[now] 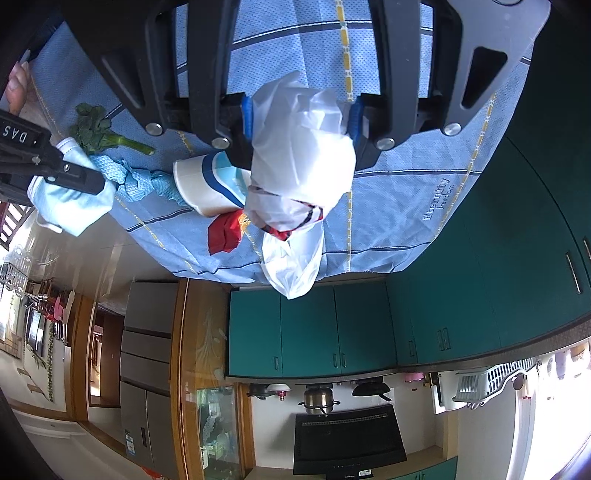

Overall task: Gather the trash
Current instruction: 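Carry the white bag and blue mask over the bin and open the left gripper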

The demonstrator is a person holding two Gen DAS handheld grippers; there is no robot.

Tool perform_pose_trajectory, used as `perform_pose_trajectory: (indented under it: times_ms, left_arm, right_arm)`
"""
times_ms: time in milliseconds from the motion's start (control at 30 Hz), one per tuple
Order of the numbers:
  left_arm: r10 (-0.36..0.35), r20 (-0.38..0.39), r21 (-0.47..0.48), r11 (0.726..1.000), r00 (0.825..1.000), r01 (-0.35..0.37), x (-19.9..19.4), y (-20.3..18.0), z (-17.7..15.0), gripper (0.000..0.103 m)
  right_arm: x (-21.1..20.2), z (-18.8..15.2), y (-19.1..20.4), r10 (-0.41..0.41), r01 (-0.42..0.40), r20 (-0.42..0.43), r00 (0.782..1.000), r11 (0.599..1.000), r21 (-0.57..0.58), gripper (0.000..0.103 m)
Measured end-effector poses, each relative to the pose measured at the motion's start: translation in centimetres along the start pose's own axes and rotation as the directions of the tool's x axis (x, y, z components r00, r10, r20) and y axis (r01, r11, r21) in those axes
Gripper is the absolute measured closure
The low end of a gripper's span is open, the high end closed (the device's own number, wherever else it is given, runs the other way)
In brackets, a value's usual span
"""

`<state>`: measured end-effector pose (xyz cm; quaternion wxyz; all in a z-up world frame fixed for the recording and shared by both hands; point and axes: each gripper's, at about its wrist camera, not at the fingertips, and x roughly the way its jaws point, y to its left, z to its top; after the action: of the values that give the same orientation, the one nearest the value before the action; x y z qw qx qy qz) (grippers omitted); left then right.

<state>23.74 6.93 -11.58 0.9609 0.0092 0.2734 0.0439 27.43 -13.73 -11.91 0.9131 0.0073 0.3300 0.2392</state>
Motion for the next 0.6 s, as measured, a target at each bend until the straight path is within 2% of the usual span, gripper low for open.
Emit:
perform_pose_trajectory:
  times_ms: [133,267,600]
  left_arm:
    - [-0.024,0.009,0.007,1.0,1.0,0.024,-0.3,-1.2,0.3,0.064]
    - [-0.056,0.023,0.035,0.998,0.998,0.055,-0.8,-2.9,0.4,0.064]
    - [-0.152,-0.001,0.149,0.977,0.988,0.15,-1.5,-8.8,-0.1,0.064]
  right_arm:
    - [-1.6,0.3,-2.6,-0.044,0.04,0.045,0.998,0.997,0.067,0.068]
    - [-3.5,0.3,-6.0,-0.12,0.107,0.081,0.989,0.983,0.146,0.068]
    - [-7.6,-2.6,-13.6,-0.283,0.257,0.063,0.957,0.928,0.271,0.068]
